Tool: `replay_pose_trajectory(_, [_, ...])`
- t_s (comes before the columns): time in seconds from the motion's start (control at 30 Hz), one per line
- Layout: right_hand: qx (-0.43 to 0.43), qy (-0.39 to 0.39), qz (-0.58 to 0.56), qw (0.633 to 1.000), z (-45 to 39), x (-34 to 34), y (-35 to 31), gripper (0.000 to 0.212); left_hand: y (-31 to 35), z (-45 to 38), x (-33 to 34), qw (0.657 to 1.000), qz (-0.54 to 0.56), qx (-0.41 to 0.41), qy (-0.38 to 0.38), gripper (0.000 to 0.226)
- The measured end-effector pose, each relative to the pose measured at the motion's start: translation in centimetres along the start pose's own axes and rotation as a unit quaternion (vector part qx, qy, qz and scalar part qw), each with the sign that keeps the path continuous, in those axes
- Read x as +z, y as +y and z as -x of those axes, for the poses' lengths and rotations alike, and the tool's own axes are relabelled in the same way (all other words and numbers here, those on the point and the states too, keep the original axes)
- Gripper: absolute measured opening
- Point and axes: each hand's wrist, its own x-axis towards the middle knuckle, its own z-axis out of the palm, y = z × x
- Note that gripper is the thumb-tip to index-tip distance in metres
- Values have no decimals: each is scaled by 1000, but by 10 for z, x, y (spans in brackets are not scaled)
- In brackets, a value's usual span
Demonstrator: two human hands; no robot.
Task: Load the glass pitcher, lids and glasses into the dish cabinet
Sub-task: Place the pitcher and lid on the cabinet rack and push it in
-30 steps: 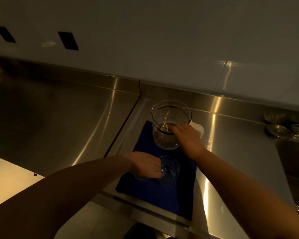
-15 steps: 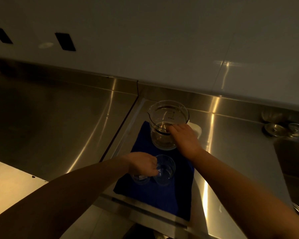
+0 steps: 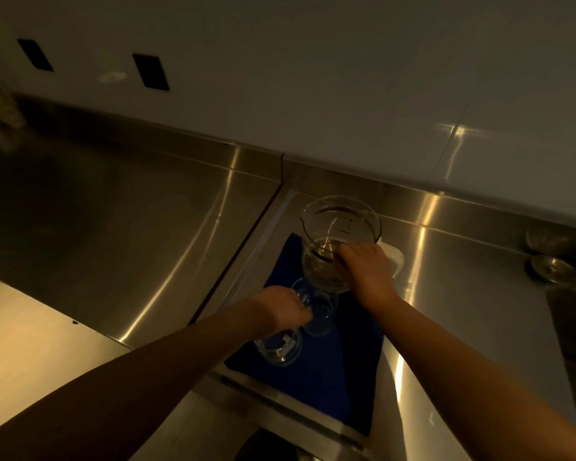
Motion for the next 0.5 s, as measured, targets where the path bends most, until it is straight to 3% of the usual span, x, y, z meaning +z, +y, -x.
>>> replay_pose_trajectory(0.13, [-4, 3, -4, 1000, -1, 4, 3, 8, -5, 6, -12, 995, 67, -77, 17, 45])
replay_pose_trajectory(0.27, [2, 12, -12, 1000, -1, 10, 6, 18, -8, 17, -13, 990, 86, -97, 51, 40])
replay_pose_trajectory(0.5, [-41, 21, -6, 999, 10, 12, 11, 28, -9, 34, -5, 984, 133, -112, 45, 45])
